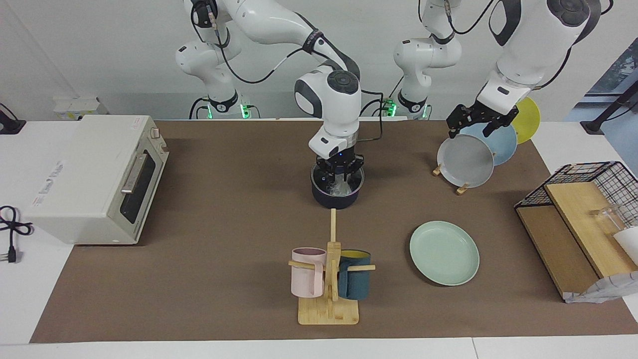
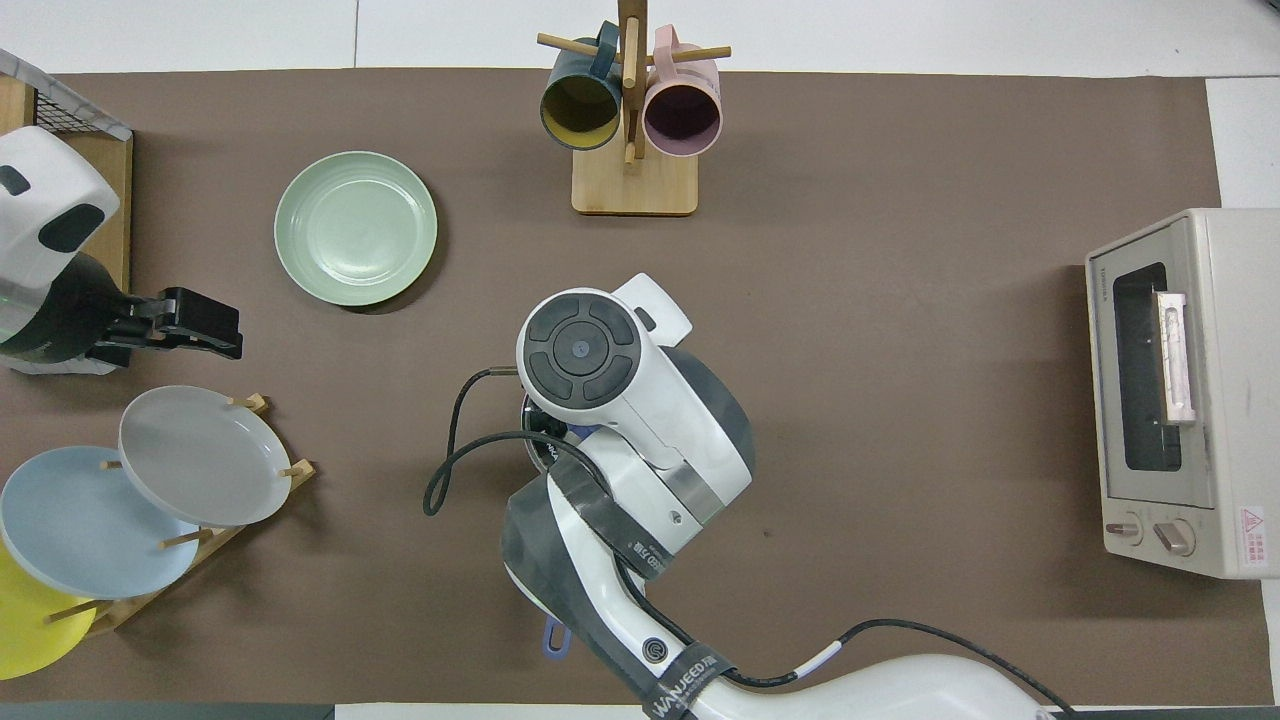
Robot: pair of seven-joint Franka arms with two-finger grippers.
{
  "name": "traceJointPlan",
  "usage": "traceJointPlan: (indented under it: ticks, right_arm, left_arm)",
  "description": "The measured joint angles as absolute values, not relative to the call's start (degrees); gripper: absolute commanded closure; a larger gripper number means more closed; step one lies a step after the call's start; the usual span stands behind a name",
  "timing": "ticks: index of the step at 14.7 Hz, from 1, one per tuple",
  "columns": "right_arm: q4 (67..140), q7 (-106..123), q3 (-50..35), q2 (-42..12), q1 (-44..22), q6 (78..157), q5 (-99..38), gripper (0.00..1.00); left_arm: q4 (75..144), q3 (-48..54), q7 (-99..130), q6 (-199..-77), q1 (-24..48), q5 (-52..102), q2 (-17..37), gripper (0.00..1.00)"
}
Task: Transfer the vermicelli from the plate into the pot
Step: 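Lower the glass lid onto the black pot with the right gripper, then open the right gripper and lift it off the lid knob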
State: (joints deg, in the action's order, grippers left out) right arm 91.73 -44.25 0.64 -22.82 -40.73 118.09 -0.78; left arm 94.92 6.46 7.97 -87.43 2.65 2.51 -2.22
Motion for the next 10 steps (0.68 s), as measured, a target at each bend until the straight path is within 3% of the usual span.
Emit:
traceJointPlan:
  ticks: [4, 6, 7, 10]
  right_arm:
    - [91.75, -44.27, 0.56, -22.86, -40.41, 118.19, -0.84, 0.56]
    - [91.58, -44.27, 0.45, -22.86, -40.39, 118.19, -0.83, 0.25]
    - [91.44, -44.05, 0.48, -22.83, -40.2, 118.19, -0.79, 0.0]
    - [91.15, -39.36, 0.57, -21.99, -36.79, 118.02, -0.77, 0.0]
  left_arm:
    - [94.92, 6.46, 7.99, -87.43, 2.65, 2.51, -2.22, 0.0]
    - [94.92, 6.46, 7.99, -87.43, 2.65, 2.51, -2.22, 0.0]
    - [94.92, 6.46, 7.99, -87.43, 2.65, 2.51, -2.22, 0.0]
    - [94.92, 6.46, 7.99, -87.43, 2.66, 2.51, -2.22, 0.0]
